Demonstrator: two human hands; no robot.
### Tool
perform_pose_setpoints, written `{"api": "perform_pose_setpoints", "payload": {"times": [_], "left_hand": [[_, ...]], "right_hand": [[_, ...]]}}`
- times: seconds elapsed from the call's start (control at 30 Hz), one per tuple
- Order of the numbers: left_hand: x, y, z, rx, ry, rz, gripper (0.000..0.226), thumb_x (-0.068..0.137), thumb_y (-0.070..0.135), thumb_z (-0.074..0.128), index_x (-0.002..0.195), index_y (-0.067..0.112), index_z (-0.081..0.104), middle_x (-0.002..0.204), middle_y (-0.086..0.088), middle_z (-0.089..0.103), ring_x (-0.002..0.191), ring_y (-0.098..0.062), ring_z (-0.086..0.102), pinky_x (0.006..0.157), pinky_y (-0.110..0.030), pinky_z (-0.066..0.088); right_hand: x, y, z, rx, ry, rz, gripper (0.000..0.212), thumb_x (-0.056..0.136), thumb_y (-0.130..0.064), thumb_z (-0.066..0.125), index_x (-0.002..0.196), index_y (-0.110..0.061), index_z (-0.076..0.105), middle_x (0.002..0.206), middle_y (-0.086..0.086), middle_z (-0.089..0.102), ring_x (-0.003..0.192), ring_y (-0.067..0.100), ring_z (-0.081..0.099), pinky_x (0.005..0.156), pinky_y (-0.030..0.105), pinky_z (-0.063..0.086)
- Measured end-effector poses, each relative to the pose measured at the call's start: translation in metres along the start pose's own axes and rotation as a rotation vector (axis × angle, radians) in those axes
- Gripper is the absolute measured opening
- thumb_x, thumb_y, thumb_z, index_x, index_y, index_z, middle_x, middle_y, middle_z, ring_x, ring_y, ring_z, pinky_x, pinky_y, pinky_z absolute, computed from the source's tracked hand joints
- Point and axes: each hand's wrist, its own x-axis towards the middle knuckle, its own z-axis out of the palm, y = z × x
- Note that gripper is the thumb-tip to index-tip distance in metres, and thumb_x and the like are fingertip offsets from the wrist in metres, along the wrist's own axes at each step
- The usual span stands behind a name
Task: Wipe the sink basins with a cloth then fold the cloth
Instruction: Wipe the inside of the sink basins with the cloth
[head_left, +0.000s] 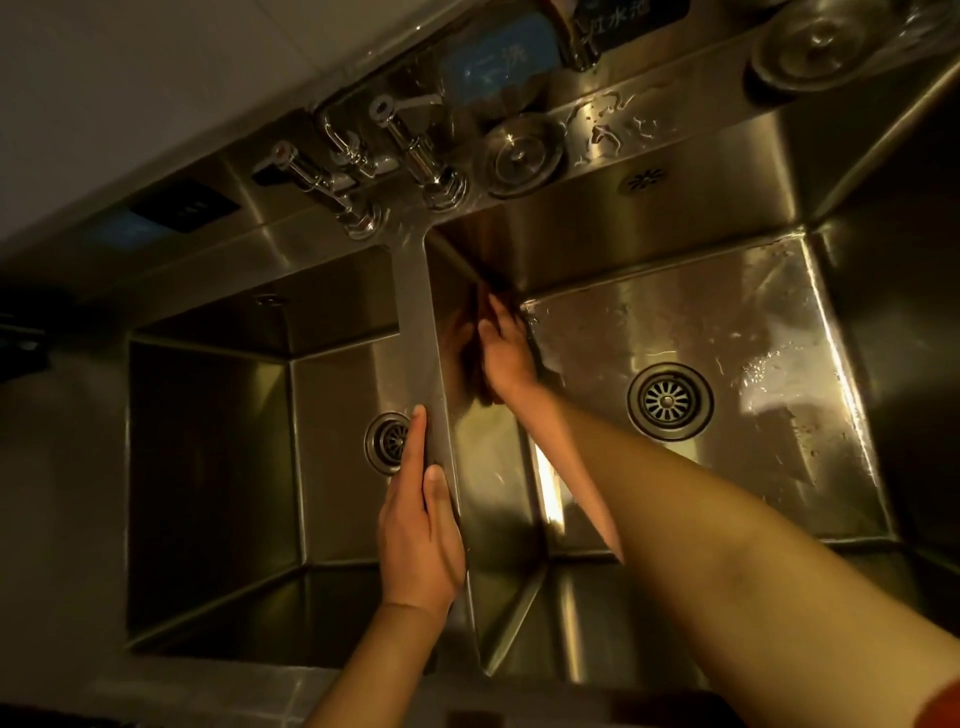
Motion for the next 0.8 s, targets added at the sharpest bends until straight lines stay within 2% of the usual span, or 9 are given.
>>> {"api": "perform_pose_setpoints", "payload": {"times": [0.1,0.2,0.3,0.37,0.43,0.53,0.57,0.7,0.8], "left_hand": [[-0.001,0.001,0.0,-0.002,-0.004,0.011,0.052,0.103,0.066,0.022,0.155,0.064,0.018,0.151,0.048,0.031,0.135,0.015,0.038,0.111,-0.027,0.035],[-0.001,0.001,0.001,0.011,0.006,0.032,0.052,0.104,0.064,0.021,0.156,0.063,0.017,0.15,0.051,0.027,0.13,0.026,0.032,0.107,-0.021,0.032],[-0.002,0.002,0.002,0.019,0.013,0.059,0.051,0.106,0.057,0.023,0.157,0.061,0.017,0.151,0.051,0.022,0.136,0.028,0.024,0.109,-0.016,0.027],[-0.002,0.005,0.001,0.027,0.026,0.069,0.051,0.106,0.058,0.022,0.157,0.06,0.017,0.152,0.049,0.022,0.14,0.02,0.026,0.112,-0.02,0.028],[-0.003,0.006,0.001,0.046,0.03,0.076,0.052,0.106,0.057,0.022,0.158,0.058,0.017,0.157,0.039,0.025,0.145,0.006,0.028,0.114,-0.027,0.03],[-0.003,0.008,0.001,0.141,0.04,0.111,0.055,0.107,0.047,0.022,0.162,0.044,0.021,0.169,0.014,0.024,0.153,-0.009,0.025,0.117,-0.032,0.026],[-0.003,0.009,0.001,0.201,0.045,0.124,0.056,0.108,0.044,0.022,0.164,0.039,0.021,0.171,0.01,0.021,0.155,-0.012,0.023,0.117,-0.033,0.026],[0.001,0.012,0.001,0.429,0.028,0.219,0.057,0.11,0.031,0.025,0.166,0.022,0.018,0.174,0.006,0.007,0.16,-0.01,0.007,0.128,-0.04,0.017],[0.002,0.011,0.002,0.42,-0.042,0.205,0.059,0.112,0.026,0.033,0.166,0.024,0.01,0.174,0.012,-0.003,0.158,-0.001,-0.007,0.131,-0.039,0.01]], "right_hand": [[-0.009,0.032,-0.007,-0.048,-0.03,0.121,0.049,0.108,-0.028,0.04,0.157,-0.033,0.036,0.162,0.006,0.032,0.146,0.03,0.035,0.123,0.045,0.027],[-0.04,0.056,-0.006,-0.166,-0.02,0.137,0.049,0.109,-0.033,0.037,0.158,-0.035,0.033,0.166,0.002,0.023,0.151,0.027,0.027,0.125,0.044,0.022],[-0.071,0.066,-0.004,-0.229,-0.018,0.152,0.05,0.109,-0.033,0.034,0.159,-0.035,0.03,0.167,0.002,0.02,0.152,0.025,0.023,0.125,0.043,0.02],[-0.089,0.068,-0.005,-0.226,-0.029,0.188,0.05,0.109,-0.033,0.034,0.159,-0.036,0.03,0.166,0.002,0.021,0.151,0.026,0.026,0.124,0.042,0.022],[-0.105,0.066,-0.008,-0.209,-0.059,0.218,0.05,0.109,-0.031,0.036,0.158,-0.036,0.031,0.164,0.004,0.025,0.147,0.029,0.032,0.121,0.037,0.024],[-0.129,0.061,-0.014,-0.106,-0.101,0.248,0.051,0.106,-0.03,0.045,0.156,-0.037,0.037,0.161,0.003,0.032,0.144,0.027,0.04,0.121,0.033,0.028],[-0.136,0.059,-0.016,-0.051,-0.114,0.259,0.05,0.106,-0.028,0.048,0.154,-0.038,0.039,0.159,0.002,0.037,0.142,0.025,0.043,0.121,0.035,0.031],[-0.162,0.046,-0.029,0.182,-0.206,0.309,0.049,0.105,-0.022,0.053,0.149,-0.04,0.046,0.148,-0.002,0.052,0.131,0.02,0.053,0.116,0.039,0.041],[-0.17,0.038,-0.042,0.286,-0.255,0.279,0.049,0.103,-0.016,0.055,0.148,-0.034,0.048,0.145,0.001,0.055,0.131,0.024,0.054,0.116,0.047,0.042]]}}
